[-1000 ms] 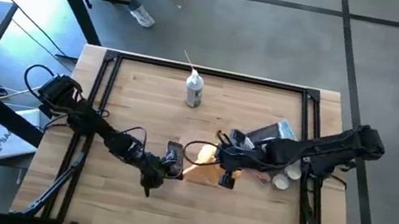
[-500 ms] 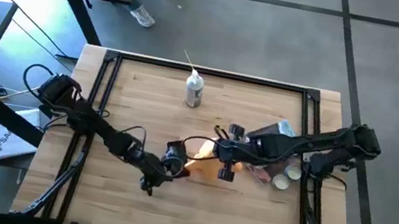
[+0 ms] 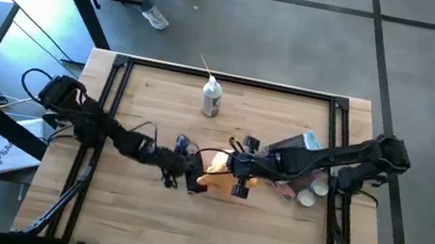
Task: Apply microfiber cloth
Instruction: Wipe the back and front of the cellphone using the orange microfiber cloth
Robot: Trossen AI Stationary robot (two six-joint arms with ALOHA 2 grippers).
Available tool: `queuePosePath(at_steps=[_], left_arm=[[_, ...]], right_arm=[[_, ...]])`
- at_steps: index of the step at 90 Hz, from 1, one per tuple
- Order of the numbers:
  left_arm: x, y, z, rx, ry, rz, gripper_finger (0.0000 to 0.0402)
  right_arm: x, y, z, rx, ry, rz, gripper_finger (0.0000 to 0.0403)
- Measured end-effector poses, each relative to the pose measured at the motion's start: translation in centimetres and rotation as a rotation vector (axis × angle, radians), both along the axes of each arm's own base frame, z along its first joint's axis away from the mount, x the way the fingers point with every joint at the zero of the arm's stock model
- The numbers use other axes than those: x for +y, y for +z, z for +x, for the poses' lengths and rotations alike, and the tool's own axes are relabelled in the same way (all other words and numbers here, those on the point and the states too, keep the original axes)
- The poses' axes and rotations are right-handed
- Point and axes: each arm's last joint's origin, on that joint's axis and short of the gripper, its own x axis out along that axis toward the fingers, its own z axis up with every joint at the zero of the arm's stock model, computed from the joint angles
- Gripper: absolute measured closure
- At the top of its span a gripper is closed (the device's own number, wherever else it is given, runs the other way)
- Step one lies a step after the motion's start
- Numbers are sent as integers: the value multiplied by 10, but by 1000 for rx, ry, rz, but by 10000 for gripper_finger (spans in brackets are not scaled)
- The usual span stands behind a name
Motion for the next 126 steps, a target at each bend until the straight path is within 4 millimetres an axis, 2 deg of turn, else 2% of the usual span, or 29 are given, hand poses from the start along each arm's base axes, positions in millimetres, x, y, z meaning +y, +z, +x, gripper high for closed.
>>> queuePosePath(at_steps=[9, 20, 36, 55, 67, 76, 84, 97, 104, 116, 126], left_arm=[[7, -4, -8, -71, 25, -75, 270], [9, -9, -15, -63, 47, -102, 270], [9, -12, -16, -126, 91, -200, 271], [10, -18, -15, -218, 132, -288, 271], [13, -27, -13, -237, 173, -339, 271], [13, -34, -11, -265, 188, -372, 271], [13, -38, -10, -295, 204, -375, 271], [14, -44, -9, -320, 234, -380, 271], [14, -49, -8, -322, 244, -395, 271], [14, -59, -5, -313, 271, -408, 271], [14, -66, -4, -313, 300, -428, 271]], right_arm=[[4, -18, 16, -22, 40, -13, 403], [11, -39, 40, -111, 152, -31, 403], [15, -79, 72, -233, 335, 68, 403], [8, -120, 89, -291, 367, 195, 403], [8, -129, 92, -301, 348, 177, 403], [12, -119, 84, -283, 324, 121, 403], [14, -105, 69, -267, 300, 69, 403], [8, -88, 24, -259, 202, 67, 403], [2, -80, 1, -339, 146, 87, 403], [-5, -81, -20, -513, 120, 118, 403], [-9, -94, -18, -518, 104, 110, 403]])
